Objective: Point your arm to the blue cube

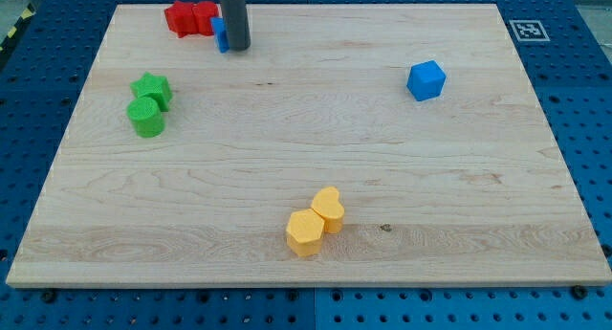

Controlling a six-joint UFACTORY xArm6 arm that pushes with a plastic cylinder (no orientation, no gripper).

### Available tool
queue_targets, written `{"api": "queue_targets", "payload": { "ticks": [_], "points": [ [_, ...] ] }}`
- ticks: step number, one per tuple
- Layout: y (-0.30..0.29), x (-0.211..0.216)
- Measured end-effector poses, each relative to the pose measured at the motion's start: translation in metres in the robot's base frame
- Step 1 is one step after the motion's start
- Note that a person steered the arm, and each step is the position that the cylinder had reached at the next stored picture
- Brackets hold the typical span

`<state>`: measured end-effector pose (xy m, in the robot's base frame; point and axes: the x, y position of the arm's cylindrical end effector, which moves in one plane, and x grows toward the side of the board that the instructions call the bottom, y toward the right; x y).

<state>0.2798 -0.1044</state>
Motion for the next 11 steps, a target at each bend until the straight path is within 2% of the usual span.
{"api": "queue_targets", "payload": {
  "ticks": [1,2,3,5,6,7,8,11],
  "points": [
    [0.000,-0.005],
    [0.033,0.018],
    [0.081,0.061],
    [0.233,0.135],
    [0.316,0.149],
    [0.333,0.127],
    [0.323,0.123],
    [0.219,0.066]
  ]
}}
